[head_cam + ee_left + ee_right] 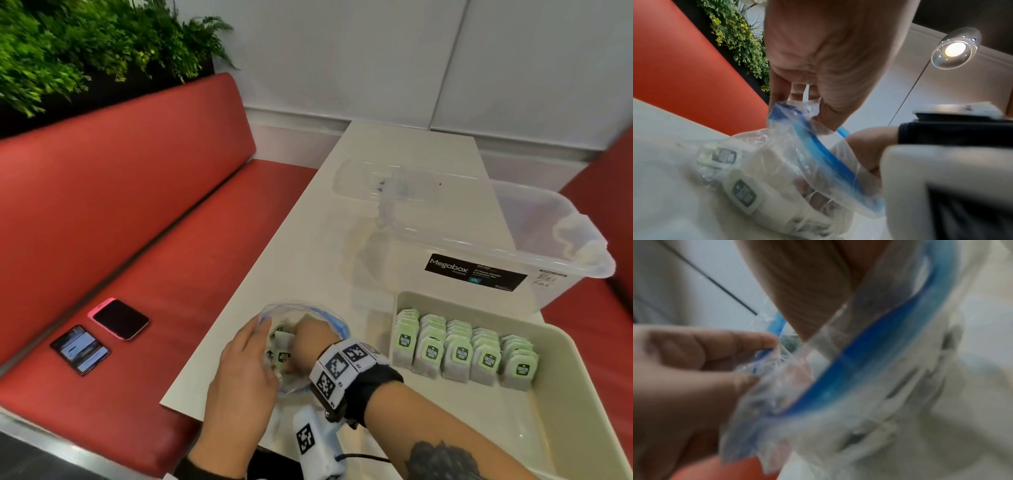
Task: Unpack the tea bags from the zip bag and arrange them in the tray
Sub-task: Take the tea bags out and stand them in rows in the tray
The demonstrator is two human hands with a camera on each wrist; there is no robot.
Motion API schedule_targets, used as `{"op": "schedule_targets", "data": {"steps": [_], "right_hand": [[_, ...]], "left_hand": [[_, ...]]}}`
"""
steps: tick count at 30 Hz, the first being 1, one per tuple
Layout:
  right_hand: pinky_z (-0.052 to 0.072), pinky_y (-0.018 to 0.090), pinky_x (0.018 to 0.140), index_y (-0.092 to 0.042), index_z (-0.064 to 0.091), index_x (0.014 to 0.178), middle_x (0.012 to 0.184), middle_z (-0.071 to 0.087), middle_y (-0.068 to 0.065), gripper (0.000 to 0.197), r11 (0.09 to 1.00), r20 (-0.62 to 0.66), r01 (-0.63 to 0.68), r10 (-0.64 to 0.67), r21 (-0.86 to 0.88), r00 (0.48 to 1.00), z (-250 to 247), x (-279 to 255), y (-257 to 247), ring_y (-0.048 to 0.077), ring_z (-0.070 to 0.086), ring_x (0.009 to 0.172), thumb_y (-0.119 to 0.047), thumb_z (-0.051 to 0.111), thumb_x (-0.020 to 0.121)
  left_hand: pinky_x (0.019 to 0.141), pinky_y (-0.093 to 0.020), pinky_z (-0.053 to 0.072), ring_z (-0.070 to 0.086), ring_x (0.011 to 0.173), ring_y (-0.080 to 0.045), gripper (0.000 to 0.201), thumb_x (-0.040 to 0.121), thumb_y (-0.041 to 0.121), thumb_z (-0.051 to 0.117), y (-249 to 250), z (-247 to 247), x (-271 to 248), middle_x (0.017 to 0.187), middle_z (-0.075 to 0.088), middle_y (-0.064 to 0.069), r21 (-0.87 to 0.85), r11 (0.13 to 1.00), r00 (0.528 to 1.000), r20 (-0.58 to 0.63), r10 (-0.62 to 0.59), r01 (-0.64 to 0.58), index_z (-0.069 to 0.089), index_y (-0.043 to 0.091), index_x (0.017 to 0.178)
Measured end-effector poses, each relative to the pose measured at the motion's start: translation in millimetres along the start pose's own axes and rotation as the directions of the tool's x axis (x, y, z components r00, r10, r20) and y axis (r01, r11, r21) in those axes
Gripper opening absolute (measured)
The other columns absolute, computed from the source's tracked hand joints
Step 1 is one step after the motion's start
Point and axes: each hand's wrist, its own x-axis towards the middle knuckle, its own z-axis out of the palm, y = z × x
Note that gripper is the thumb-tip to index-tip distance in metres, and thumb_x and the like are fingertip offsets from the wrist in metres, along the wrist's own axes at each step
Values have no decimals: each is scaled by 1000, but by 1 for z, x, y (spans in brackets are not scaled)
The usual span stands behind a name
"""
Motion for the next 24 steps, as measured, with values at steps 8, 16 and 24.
{"op": "schedule_targets", "data": {"steps": [8, 16, 24], "right_hand": [[49, 37, 80, -13, 27, 140, 114, 59, 13, 54, 948, -254, 176, -244, -265, 936, 15, -14, -8, 30, 61, 99, -16, 50, 92], [48, 25, 84, 1, 55, 108, 105, 62, 13, 26, 879, 44, 109, -100, -464, 994, 5, -29, -36, 25, 60, 100, -16, 48, 90], [33, 31, 66, -5, 61, 106, 103, 51, 11, 20, 844, -211, 226, -364, -487, 907, -18, -31, -16, 30, 59, 92, -8, 45, 93]], "left_hand": [[91, -9, 28, 35, 129, -3, 78, 74, -8, 51, -8, 4, 8, 139, 29, 26, -43, 995, 995, 21, 96, -95, 36, 30, 141], [84, 7, 17, 29, 127, 8, 79, 76, -5, 52, -9, -1, 13, 137, 27, 34, -72, 988, 990, 21, 140, -138, 35, 39, 139], [97, -18, 29, 37, 130, -7, 69, 77, 1, 63, -14, -3, 28, 143, 38, 13, -68, 994, 996, -14, 90, -91, 42, 26, 138]]}}
